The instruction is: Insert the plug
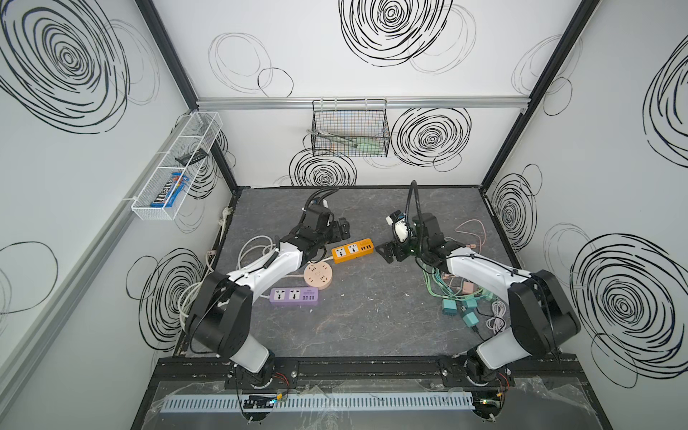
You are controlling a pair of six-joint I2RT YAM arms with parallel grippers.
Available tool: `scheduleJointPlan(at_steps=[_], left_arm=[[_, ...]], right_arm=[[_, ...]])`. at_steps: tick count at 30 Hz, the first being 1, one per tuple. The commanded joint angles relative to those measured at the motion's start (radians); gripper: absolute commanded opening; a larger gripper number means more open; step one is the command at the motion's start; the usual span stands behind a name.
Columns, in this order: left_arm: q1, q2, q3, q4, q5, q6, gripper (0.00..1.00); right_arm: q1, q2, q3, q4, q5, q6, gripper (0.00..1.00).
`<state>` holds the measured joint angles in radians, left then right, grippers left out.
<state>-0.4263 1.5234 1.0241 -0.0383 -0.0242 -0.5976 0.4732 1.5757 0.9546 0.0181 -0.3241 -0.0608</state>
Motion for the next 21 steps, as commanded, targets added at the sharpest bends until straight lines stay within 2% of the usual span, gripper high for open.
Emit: scheduleJointPlan(at_steps=[1,4,8,17,21], left_arm=[[0.03,-0.08,-0.076,-0.043,-0.066,-0.001,0.96],[0.059,-0.162,-0.143,-0.033,-0.066,-0.041,0.96],[0.101,-0.258,-0.216,-0.024,-0.067,-0.064,0.96],[0.196,-0.359,-0.278,-0.05,-0.058,-0.062,0.96],[0.213,-0.367,-0.286,-0.052,-0.051,-0.058,0.96]], right_arm=[[0.024,0.075,0.082,-0.047,-0.045,-0.24,0.97],[0.033,0.168,0.171,-0.106,-0.073,-0.375,0.97],[0.043,0.308,0.363,-0.275,-0.058,-0.516,0.97],[0.074,0.599,0.807,-0.649,-0.037,-0.723,0.97],[0.096,0.684,0.927,-0.749,-0.039,-0.785,0.97]])
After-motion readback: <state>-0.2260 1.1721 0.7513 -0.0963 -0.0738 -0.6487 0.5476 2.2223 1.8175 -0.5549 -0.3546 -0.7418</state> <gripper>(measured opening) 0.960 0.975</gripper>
